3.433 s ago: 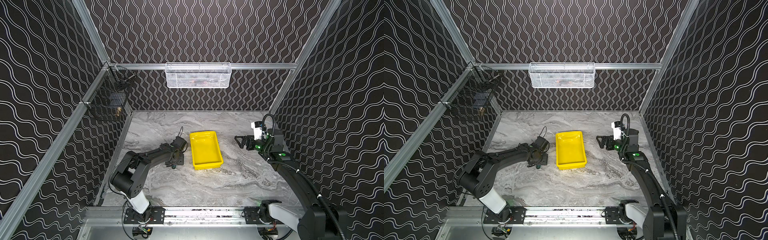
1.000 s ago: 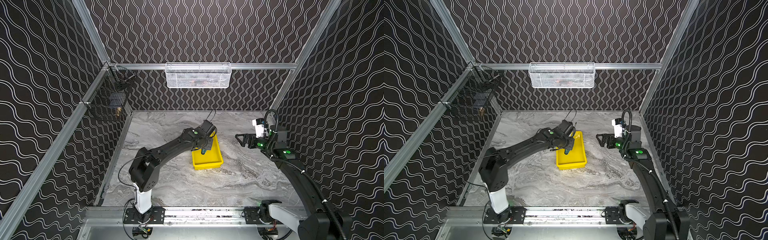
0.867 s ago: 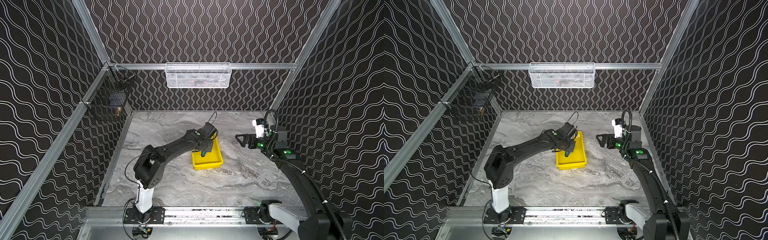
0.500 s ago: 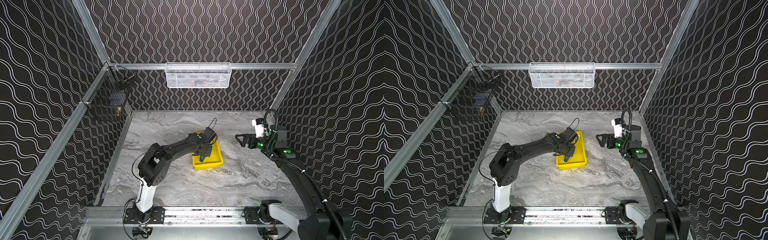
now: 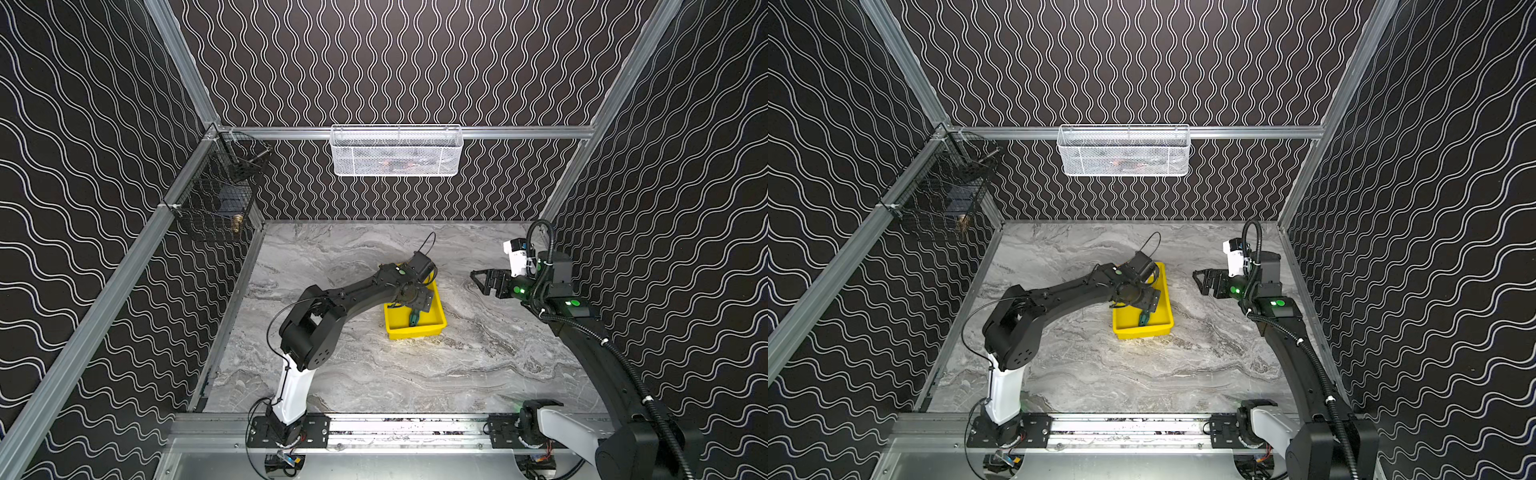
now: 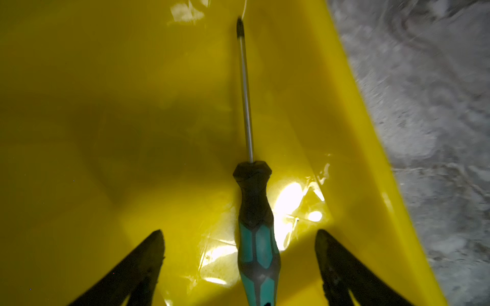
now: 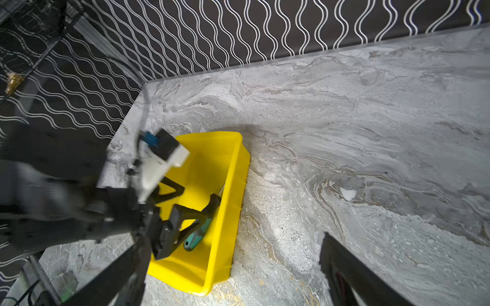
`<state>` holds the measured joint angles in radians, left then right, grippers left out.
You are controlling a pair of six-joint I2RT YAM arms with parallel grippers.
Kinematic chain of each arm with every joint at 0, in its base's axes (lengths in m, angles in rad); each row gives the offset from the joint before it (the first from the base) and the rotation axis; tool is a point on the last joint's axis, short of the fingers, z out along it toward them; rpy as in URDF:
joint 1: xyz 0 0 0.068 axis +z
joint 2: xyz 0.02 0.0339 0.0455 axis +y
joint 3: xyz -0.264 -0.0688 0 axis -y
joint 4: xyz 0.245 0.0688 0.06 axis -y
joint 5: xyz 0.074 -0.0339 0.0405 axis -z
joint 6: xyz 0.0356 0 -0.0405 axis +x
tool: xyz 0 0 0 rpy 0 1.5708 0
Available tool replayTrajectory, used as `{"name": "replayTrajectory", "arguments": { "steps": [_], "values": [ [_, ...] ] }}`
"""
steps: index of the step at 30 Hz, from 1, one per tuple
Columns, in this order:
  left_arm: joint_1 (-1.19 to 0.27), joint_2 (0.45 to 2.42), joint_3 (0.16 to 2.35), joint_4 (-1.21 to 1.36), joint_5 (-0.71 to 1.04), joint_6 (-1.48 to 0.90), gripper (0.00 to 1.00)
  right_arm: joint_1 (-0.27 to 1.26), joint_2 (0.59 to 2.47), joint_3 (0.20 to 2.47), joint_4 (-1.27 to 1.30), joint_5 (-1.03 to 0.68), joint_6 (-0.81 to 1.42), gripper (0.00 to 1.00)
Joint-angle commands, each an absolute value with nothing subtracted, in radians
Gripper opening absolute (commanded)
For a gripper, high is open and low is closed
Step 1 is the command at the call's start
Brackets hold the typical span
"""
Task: Put the screwdriver in the bin
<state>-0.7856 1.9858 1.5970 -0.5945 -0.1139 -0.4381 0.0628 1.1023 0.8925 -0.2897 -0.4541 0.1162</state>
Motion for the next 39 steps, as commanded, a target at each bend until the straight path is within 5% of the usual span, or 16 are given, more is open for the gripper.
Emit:
{"name": "replayTrajectory", "arguments": {
  "steps": [1,9,17,26,39],
  "values": [
    [-0.765,1.879,1.634,-0.587,-0.172,-0.360,0.99,0.063,1.096,0.901,-0.250,-0.407,0.139,0.99],
    [-0.629,1.430,1.327,-0.312,-0.251,-0.154,0.99,0.058,1.060,0.912,-0.195,-0.183,0.172,1.00],
    [-0.499,1.092,0.901,-0.106,-0.606,-0.059,0.99,0.054,1.065,0.680,0.131,0.085,0.106,1.00],
    [-0.326,1.175,0.534,0.338,-0.497,0.092,0.99,0.049,1.201,0.346,0.715,0.109,-0.016,1.00],
    [-0.185,1.289,0.389,0.650,-0.317,0.102,0.99,0.039,1.352,0.274,0.987,0.205,-0.044,1.00]
  ]
}}
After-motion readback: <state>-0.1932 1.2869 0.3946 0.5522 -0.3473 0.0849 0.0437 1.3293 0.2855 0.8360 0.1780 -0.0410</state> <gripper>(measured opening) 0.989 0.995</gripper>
